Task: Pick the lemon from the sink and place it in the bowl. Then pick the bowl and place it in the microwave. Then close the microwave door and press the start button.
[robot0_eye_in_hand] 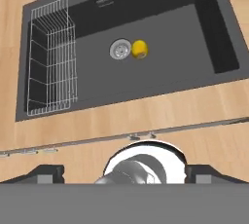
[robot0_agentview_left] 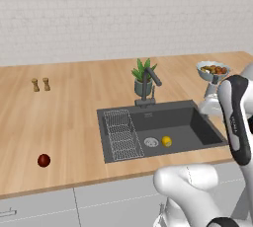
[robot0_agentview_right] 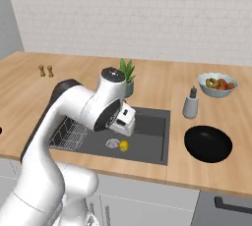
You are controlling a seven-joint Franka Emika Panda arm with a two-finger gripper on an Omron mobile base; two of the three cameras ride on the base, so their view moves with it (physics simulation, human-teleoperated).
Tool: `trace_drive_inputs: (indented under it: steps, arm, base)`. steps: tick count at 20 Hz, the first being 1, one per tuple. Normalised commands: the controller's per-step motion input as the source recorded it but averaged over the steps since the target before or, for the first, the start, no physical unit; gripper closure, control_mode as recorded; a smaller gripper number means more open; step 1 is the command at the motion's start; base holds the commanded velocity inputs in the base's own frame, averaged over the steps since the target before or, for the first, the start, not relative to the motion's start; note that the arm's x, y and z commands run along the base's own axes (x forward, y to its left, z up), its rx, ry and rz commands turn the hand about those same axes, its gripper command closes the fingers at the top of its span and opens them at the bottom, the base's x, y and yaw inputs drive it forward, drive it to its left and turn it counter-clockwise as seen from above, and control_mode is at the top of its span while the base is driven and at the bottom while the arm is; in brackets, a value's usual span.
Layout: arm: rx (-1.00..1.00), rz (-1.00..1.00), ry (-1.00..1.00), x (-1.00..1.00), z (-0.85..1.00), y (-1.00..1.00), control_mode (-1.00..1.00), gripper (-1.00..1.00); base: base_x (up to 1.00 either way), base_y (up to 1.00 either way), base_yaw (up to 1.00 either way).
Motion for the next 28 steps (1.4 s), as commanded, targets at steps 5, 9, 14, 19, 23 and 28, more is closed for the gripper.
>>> trace_drive_inputs:
  steps: [5, 9, 14, 19, 23, 28]
  arm:
    - [0.28, -0.12, 0.22, 0.45, -0.55, -0.64, -1.00, -1.00]
    - [0.31, -0.12, 0.31, 0.55, -0.34, -0.16, -1.00, -1.00]
    - [0.17, -0.20, 0.31, 0.42, -0.15, 0.04, -1.00, -1.00]
    - [-0.05, -0.15, 0.21, 0.48, -0.22, 0.27, -1.00, -1.00]
    - [-0.06, -0.14, 0.02, 0.29, -0.55, 0.28, -1.00, -1.00]
    - [-0.01, 0.01, -0.06, 0.04, -0.68, 0.00, -1.00, -1.00]
  base:
    - [0.00, 0.00, 0.00]
    - [0.00, 0.00, 0.00]
    - [0.00, 0.00, 0.00]
    - [0.00, 0.00, 0.00]
    - [0.00, 0.00, 0.00]
    - [0.00, 0.00, 0.00]
